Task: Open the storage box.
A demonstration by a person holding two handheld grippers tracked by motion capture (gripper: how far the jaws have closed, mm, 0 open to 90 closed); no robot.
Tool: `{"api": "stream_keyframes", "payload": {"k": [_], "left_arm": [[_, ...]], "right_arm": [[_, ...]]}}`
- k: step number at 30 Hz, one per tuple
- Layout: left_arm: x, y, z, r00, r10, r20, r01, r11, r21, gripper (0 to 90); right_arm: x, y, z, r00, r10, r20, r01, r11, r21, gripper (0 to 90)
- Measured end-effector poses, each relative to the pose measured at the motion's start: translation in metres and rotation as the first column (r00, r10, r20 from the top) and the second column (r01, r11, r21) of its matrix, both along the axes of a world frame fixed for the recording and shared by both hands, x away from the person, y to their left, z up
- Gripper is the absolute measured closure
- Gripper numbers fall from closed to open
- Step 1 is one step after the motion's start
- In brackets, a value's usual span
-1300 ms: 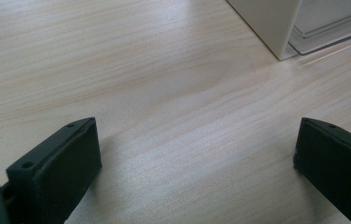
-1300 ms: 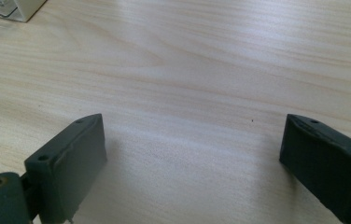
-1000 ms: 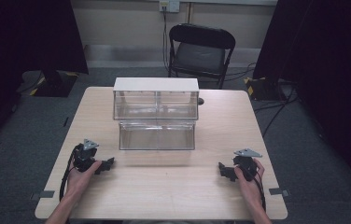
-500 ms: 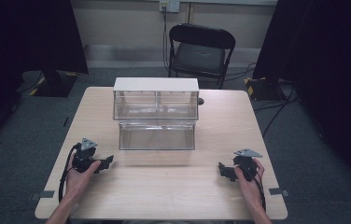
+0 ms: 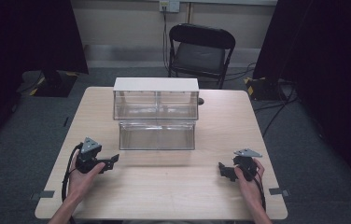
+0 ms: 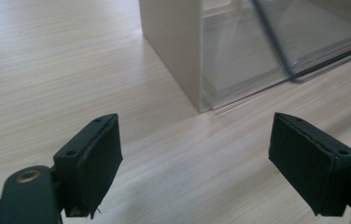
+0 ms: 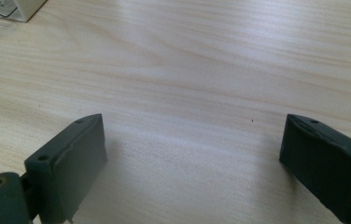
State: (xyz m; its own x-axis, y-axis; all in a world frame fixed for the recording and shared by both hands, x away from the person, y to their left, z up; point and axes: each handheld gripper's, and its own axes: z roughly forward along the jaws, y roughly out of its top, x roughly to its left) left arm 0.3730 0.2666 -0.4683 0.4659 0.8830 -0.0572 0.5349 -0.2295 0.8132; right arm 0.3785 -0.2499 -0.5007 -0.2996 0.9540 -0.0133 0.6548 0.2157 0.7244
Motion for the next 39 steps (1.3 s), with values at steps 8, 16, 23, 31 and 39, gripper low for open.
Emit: {"api": "stream_keyframes", "payload": {"k": [8, 16, 23, 31, 39], "left_arm": [[-0.001, -0.015, 0.003, 0.9985, -0.053, 0.013, 0.054, 0.9983, -0.023, 16.8], [0.006, -0.03, 0.002, 0.9971, -0.076, 0.0, 0.076, 0.9969, 0.019, 15.8], [0.013, -0.041, 0.004, 0.9969, -0.079, -0.003, 0.079, 0.9962, 0.038, 16.2], [0.015, -0.043, 0.004, 0.9965, -0.082, 0.014, 0.082, 0.9966, 0.0, 16.0], [0.022, -0.051, 0.004, 0.9938, -0.111, 0.01, 0.111, 0.9938, -0.009, 15.2]], "right_arm": [[0.0, 0.0, 0.0, 1.0, 0.0, 0.0, 0.0, 1.0, 0.0, 6.4], [0.0, 0.0, 0.0, 1.0, 0.0, 0.0, 0.0, 1.0, 0.0, 6.4], [0.0, 0.0, 0.0, 1.0, 0.0, 0.0, 0.0, 1.0, 0.0, 6.4], [0.0, 0.0, 0.0, 1.0, 0.0, 0.001, 0.0, 1.0, 0.0, 6.4], [0.0, 0.0, 0.0, 1.0, 0.0, 0.001, 0.0, 1.0, 0.0, 6.4]]}}
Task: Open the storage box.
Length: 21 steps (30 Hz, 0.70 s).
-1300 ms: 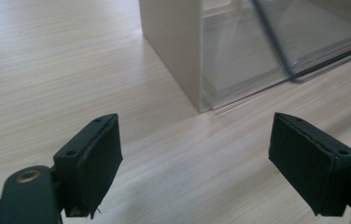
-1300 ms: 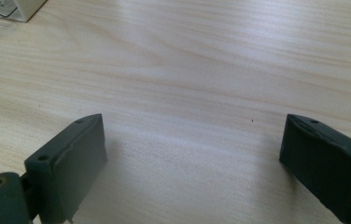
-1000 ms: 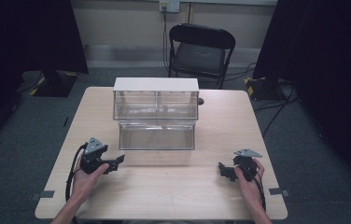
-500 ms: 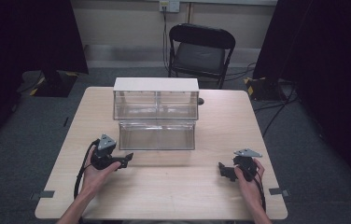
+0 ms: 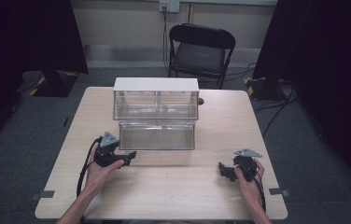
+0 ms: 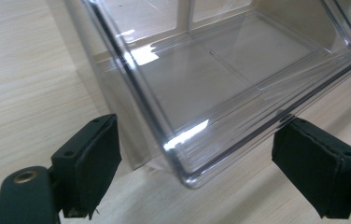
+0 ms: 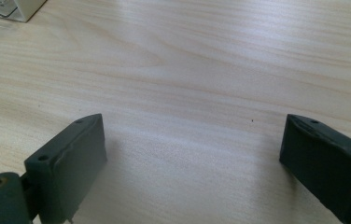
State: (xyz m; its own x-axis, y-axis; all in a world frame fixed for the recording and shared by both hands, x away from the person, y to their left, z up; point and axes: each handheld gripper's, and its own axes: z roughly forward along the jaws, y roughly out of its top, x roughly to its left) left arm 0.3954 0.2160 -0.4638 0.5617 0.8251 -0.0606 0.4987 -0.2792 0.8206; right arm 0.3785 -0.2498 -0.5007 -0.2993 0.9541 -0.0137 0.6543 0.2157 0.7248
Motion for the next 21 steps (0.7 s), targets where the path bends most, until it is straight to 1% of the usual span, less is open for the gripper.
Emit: {"api": "stream_keyframes", "payload": {"k": [2, 3, 5, 7, 9, 10, 13, 15, 18, 19, 20, 21], "left_arm": [[0.0023, -0.0035, 0.0002, 1.0, -0.007, -0.001, 0.007, 0.9999, 0.015, 13.4], [0.0039, -0.005, 0.0006, 0.9999, -0.011, 0.002, 0.011, 0.9994, 0.033, 11.1], [0.005, -0.0086, -0.0001, 1.0, 0.004, -0.002, -0.004, 0.9996, 0.029, 7.3], [0.0063, -0.0094, -0.0001, 1.0, -0.001, 0.0, 0.001, 0.999, 0.046, 5.9], [0.0067, -0.0099, -0.0006, 1.0, 0.002, -0.003, -0.002, 0.9992, 0.039, 5.6], [0.0068, -0.0098, -0.0009, 0.9999, 0.003, -0.011, -0.003, 0.9999, 0.016, 4.2], [0.0069, -0.0086, -0.0002, 1.0, -0.005, -0.008, 0.005, 0.9999, 0.015, 3.6], [0.0066, -0.0085, 0.0, 0.9999, -0.011, 0.002, 0.011, 0.9997, 0.021, 4.0], [0.0057, -0.0084, 0.0004, 1.0, -0.006, 0.0, 0.006, 0.9998, 0.02, 4.1], [0.0052, -0.0086, 0.0002, 1.0, -0.007, 0.004, 0.007, 0.9999, 0.01, 4.0], [0.0051, -0.0078, 0.0007, 0.9999, -0.015, 0.006, 0.015, 0.9998, 0.014, 3.5], [0.0049, -0.008, 0.0007, 0.9999, -0.014, 0.003, 0.014, 0.9999, 0.005, 3.0]], "right_arm": [[0.0, 0.0, 0.0, 1.0, 0.0, 0.0, 0.0, 1.0, 0.0, 6.4], [0.0, 0.0, 0.0, 1.0, 0.0, 0.0, 0.0, 1.0, 0.0, 6.4], [0.0, 0.0, 0.0, 1.0, 0.0, 0.0, 0.0, 1.0, 0.0, 6.4], [0.0, 0.0, 0.0, 1.0, 0.0, 0.0, 0.0, 1.0, 0.0, 6.4], [0.0, 0.0, 0.0, 1.0, 0.0, 0.0, 0.0, 1.0, 0.0, 6.4], [0.0, 0.0, 0.0, 1.0, 0.0, 0.0, 0.0, 1.0, 0.0, 6.4], [0.0, 0.0, 0.0, 1.0, 0.0, 0.0, 0.0, 1.0, 0.0, 6.4], [0.0, 0.0, 0.0, 1.0, 0.0, 0.0, 0.0, 1.0, 0.0, 6.4], [0.0, 0.0, 0.0, 1.0, 0.0, 0.0, 0.0, 1.0, 0.0, 6.4], [0.0, 0.0, 0.0, 1.0, 0.0, 0.0, 0.0, 1.0, 0.0, 6.4], [0.0, 0.0, 0.0, 1.0, 0.0, 0.0, 0.0, 1.0, 0.0, 6.4], [0.0, 0.0, 0.0, 1.0, 0.0, 0.0, 0.0, 1.0, 0.0, 6.4]]}}
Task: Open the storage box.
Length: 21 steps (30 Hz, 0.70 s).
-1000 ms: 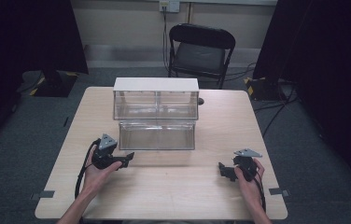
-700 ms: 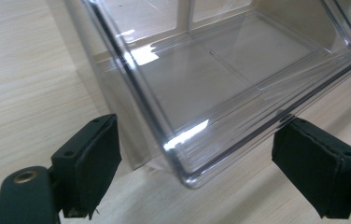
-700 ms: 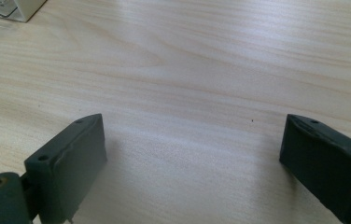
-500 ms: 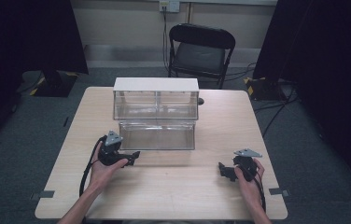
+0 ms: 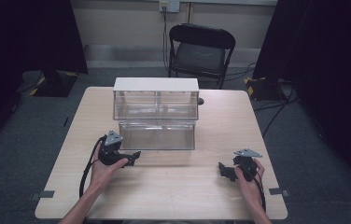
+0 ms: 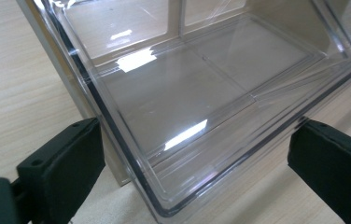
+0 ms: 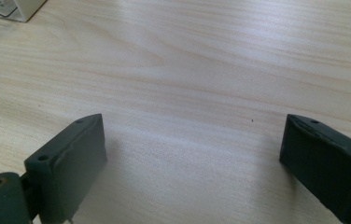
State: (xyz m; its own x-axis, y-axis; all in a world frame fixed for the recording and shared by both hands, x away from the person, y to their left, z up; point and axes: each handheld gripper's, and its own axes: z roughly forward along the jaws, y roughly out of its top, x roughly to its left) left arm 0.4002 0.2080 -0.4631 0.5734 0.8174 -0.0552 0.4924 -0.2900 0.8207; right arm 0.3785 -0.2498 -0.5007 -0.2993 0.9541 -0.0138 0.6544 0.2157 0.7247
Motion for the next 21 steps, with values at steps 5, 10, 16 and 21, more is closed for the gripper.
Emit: {"api": "stream_keyframes", "payload": {"k": [5, 10, 16, 21], "left_arm": [[-0.0002, 0.0005, 0.0004, 1.0, -0.004, 0.007, 0.004, 0.9999, 0.011, 3.3], [-0.0008, 0.0016, 0.001, 0.9999, -0.009, 0.009, 0.009, 0.9998, 0.016, 4.3], [-0.0019, 0.0025, 0.0011, 0.9999, -0.01, 0.01, 0.01, 0.9999, 0.013, 5.8], [-0.0024, 0.0031, 0.0015, 0.9999, -0.011, 0.013, 0.011, 0.9998, 0.019, 6.3]], "right_arm": [[0.0, 0.0, 0.0, 1.0, 0.0, 0.0, 0.0, 1.0, 0.0, 6.4], [0.0, 0.0, 0.0, 1.0, 0.0, 0.0, 0.0, 1.0, 0.0, 6.3], [0.0, 0.0, 0.0, 1.0, 0.0, 0.0, 0.0, 1.0, 0.0, 6.4], [0.0, 0.0, 0.0, 1.0, 0.0, -0.001, 0.0, 1.0, 0.0, 6.3]]}}
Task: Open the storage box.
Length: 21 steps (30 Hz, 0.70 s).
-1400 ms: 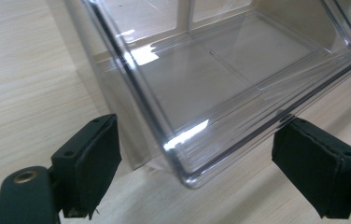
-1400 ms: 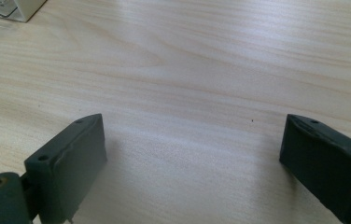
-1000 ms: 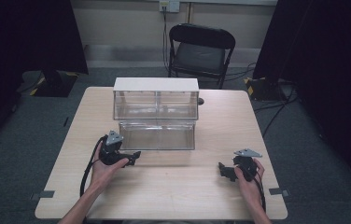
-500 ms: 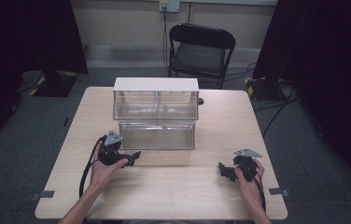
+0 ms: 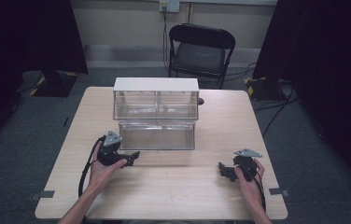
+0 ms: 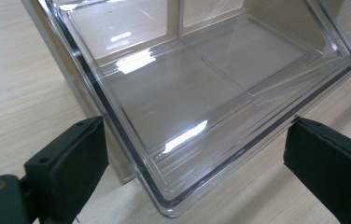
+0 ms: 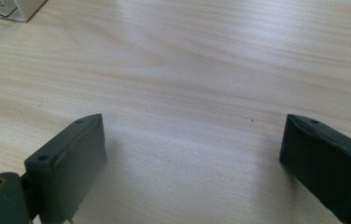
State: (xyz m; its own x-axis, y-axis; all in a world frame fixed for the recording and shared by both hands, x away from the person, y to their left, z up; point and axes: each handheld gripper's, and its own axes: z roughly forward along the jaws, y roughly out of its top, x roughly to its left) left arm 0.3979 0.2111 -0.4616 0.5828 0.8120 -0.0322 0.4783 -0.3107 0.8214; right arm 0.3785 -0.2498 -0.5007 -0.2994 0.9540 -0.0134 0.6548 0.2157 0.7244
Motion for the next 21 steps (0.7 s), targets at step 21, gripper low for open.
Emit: {"api": "stream_keyframes", "payload": {"k": [21], "left_arm": [[-0.0031, 0.0035, 0.0035, 0.9998, -0.018, 0.01, 0.018, 0.9982, -0.058, 4.2]], "right_arm": [[0.0, 0.0, 0.0, 1.0, 0.0, 0.0, 0.0, 1.0, 0.0, 6.4]]}}
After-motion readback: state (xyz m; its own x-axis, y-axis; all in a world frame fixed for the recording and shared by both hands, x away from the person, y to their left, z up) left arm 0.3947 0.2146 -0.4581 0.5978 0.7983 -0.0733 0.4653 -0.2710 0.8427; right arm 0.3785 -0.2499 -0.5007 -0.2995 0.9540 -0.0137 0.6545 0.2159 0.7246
